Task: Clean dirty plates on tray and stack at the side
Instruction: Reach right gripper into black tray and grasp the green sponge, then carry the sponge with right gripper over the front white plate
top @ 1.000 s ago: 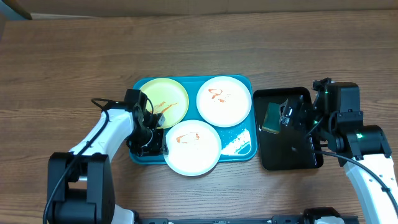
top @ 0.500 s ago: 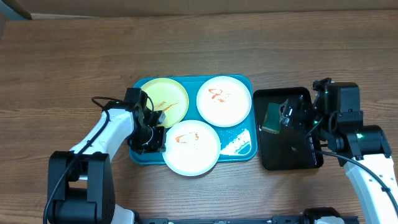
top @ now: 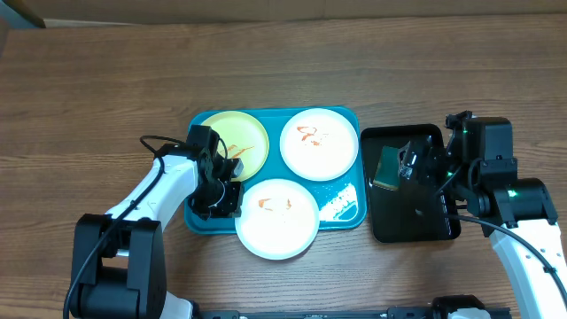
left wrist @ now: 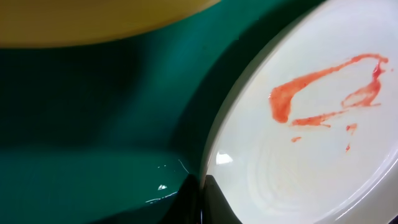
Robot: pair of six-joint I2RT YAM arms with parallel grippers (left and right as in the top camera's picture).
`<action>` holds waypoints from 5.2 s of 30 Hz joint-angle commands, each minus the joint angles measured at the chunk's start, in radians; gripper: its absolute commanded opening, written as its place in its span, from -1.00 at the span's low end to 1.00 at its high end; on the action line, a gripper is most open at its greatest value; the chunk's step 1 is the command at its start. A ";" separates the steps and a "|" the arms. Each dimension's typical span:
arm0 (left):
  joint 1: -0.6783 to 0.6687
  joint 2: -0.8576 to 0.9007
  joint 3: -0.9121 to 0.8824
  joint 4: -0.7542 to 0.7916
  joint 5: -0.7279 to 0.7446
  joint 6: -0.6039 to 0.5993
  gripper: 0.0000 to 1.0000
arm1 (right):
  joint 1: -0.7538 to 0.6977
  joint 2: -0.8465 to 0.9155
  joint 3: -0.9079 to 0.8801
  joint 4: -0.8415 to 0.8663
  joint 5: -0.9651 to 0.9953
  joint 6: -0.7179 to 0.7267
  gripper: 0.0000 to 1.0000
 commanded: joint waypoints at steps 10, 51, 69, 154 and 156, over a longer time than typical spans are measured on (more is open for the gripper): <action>-0.003 0.007 0.013 0.001 -0.050 -0.045 -0.92 | 0.011 0.026 0.058 -0.023 -0.004 -0.003 0.60; -0.003 0.007 0.013 0.016 -0.047 -0.063 -0.92 | 0.132 0.745 0.293 -0.105 0.134 0.147 0.37; -0.003 0.007 0.013 0.013 -0.047 -0.063 -0.92 | 0.132 0.745 0.215 0.006 0.137 0.162 0.34; -0.003 0.007 0.013 0.012 -0.039 -0.064 -0.92 | 0.573 0.539 0.372 -0.111 -0.157 -0.002 -0.93; -0.003 0.007 0.013 0.013 -0.039 -0.064 -0.92 | 0.615 0.584 0.372 -0.074 -0.169 0.008 -0.93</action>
